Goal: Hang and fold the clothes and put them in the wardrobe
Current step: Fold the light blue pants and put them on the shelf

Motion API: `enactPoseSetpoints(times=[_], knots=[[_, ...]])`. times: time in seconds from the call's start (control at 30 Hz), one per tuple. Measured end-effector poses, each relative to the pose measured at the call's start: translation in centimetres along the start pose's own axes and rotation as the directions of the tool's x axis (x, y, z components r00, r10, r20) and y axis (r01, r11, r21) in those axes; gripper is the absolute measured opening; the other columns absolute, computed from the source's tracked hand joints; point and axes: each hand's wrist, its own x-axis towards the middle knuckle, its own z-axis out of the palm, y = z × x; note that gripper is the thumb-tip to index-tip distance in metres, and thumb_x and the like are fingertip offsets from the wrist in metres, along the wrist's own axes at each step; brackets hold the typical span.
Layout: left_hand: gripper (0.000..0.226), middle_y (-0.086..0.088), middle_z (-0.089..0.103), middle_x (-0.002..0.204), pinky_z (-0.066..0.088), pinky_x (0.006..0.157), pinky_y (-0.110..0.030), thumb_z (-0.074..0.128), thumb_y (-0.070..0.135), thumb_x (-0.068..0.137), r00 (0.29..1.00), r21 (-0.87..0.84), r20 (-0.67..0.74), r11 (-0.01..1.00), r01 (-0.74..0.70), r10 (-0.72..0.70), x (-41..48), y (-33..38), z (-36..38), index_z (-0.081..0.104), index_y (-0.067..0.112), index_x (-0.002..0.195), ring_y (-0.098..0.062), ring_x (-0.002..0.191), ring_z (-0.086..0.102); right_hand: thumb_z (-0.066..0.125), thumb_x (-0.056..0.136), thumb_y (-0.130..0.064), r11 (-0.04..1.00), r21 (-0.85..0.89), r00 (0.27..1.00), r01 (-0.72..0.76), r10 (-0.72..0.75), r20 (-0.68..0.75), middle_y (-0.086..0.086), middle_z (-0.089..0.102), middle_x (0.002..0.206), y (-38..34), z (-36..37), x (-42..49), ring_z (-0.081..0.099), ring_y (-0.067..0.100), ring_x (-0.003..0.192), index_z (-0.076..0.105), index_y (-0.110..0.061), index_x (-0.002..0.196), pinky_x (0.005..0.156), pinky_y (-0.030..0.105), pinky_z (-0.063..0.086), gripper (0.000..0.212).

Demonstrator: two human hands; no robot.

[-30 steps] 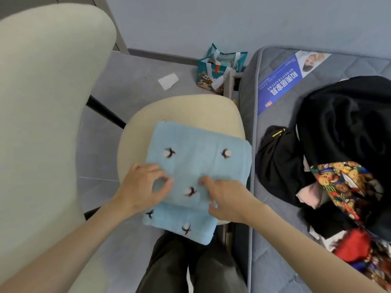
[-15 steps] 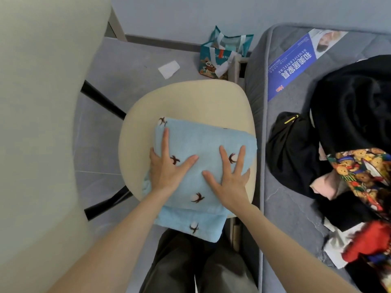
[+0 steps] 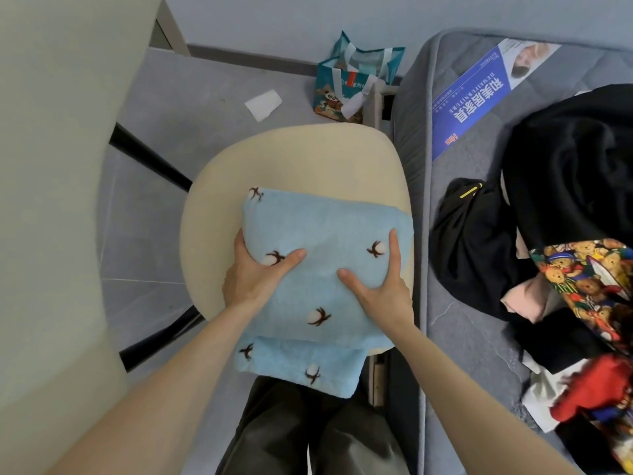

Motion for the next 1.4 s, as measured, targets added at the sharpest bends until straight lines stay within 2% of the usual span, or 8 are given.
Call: enactPoseSetpoints(times=[0.17, 0.33, 0.47, 0.63, 0.87, 1.2, 1.33, 1.4], knots=[[0.118, 0.008, 0.055, 0.127, 0.046, 0.093, -0.034, 0.079, 0.073, 0.041, 0.998, -0.061, 0.024, 0.996, 0.06, -0.058, 0.7, 0.3, 0.1, 0.033, 0.029, 0.14, -0.019, 0.11, 0.056, 0.076, 0.057, -0.069, 0.996, 0.09, 0.999, 0.025, -0.029, 0.046, -0.026, 0.046, 0.121, -0.1, -1.0, 1.2, 0.051, 0.008, 0.105, -0.001, -0.073, 0.132, 0.09, 0.029, 0.044, 0.107], [0.11, 0.012, 0.059, 0.117, 0.048, 0.092, -0.035, 0.078, 0.075, 0.04, 1.0, -0.144, -0.015, 0.99, 0.0, -0.002, -1.6, 2.0, -0.3, 0.04, 0.03, 0.133, -0.016, 0.104, 0.058, 0.08, 0.065, -0.054, 0.982, 0.089, 0.98, 0.169, -0.158, -0.12, -0.03, 0.047, 0.128, -1.6, -2.8, -0.6, 0.044, -0.008, 0.104, 0.017, -0.061, 0.139, 0.073, -0.002, 0.033, 0.098], [0.103, 0.02, 0.061, 0.112, 0.051, 0.084, -0.029, 0.079, 0.076, 0.041, 0.985, -0.266, -0.091, 0.949, -0.166, 0.147, -5.1, 4.9, -1.6, 0.045, 0.034, 0.129, -0.004, 0.098, 0.061, 0.08, 0.062, -0.059, 0.953, 0.055, 0.938, 0.297, -0.281, -0.201, -0.047, 0.046, 0.108, -4.7, -6.6, -3.1, 0.048, -0.007, 0.094, 0.015, -0.069, 0.134, 0.081, 0.012, 0.034, 0.098], [0.1, 0.036, 0.053, 0.106, 0.044, 0.074, -0.013, 0.08, 0.075, 0.042, 0.927, -0.388, -0.257, 0.849, -0.358, 0.274, -11.7, 8.6, -4.0, 0.038, 0.042, 0.127, 0.019, 0.089, 0.055, 0.08, 0.061, -0.059, 0.86, 0.056, 0.845, 0.506, -0.483, -0.229, -0.061, 0.04, 0.103, -9.2, -11.7, -7.4, 0.048, -0.026, 0.095, 0.015, -0.069, 0.135, 0.076, 0.008, 0.035, 0.098], [0.094, 0.022, 0.061, 0.118, 0.052, 0.09, -0.03, 0.082, 0.067, 0.051, 0.758, -0.379, -0.498, 0.68, -0.628, 0.421, -23.2, 12.9, -11.2, 0.045, 0.032, 0.131, 0.005, 0.104, 0.059, 0.081, 0.059, -0.058, 0.638, 0.096, 0.637, 0.764, -0.722, -0.27, -0.059, 0.037, 0.113, -16.1, -17.3, -16.9, 0.041, -0.033, 0.101, 0.016, -0.065, 0.138, 0.076, 0.007, 0.035, 0.102], [0.092, 0.027, 0.051, 0.119, 0.041, 0.074, 0.002, 0.084, 0.053, 0.059, 0.521, -0.272, -0.752, 0.53, -0.803, 0.403, -42.0, 11.2, -27.5, 0.035, 0.029, 0.133, 0.023, 0.1, 0.05, 0.086, 0.057, -0.052, 0.376, 0.405, 0.446, 0.834, -0.89, -0.092, -0.055, 0.031, 0.121, -27.6, -17.4, -35.3, 0.046, -0.023, 0.11, 0.007, -0.058, 0.138, 0.077, 0.002, 0.044, 0.114], [0.101, 0.028, 0.049, 0.117, 0.041, 0.072, 0.004, 0.08, 0.057, 0.056, 0.436, -0.201, -0.828, 0.539, -0.818, 0.352, -49.2, 7.6, -35.1, 0.031, 0.026, 0.139, 0.027, 0.093, 0.049, 0.085, 0.052, -0.055, 0.406, 0.523, 0.358, 0.749, -0.913, 0.196, -0.018, 0.067, 0.114, -32.6, -14.8, -42.3, 0.065, 0.001, 0.1, 0.051, -0.03, 0.129, 0.074, 0.019, 0.055, 0.088], [0.107, 0.017, 0.054, 0.125, 0.047, 0.093, -0.017, 0.082, 0.063, 0.054, 0.414, -0.18, -0.849, 0.558, -0.81, 0.328, -52.9, 5.2, -38.7, 0.032, 0.025, 0.141, 0.01, 0.108, 0.054, 0.085, 0.048, -0.058, 0.439, 0.551, 0.291, 0.71, -0.895, 0.338, -0.017, 0.071, 0.106, -34.7, -12.9, -46.2, 0.068, 0.003, 0.093, 0.061, -0.032, 0.117, 0.07, 0.02, 0.054, 0.077]])
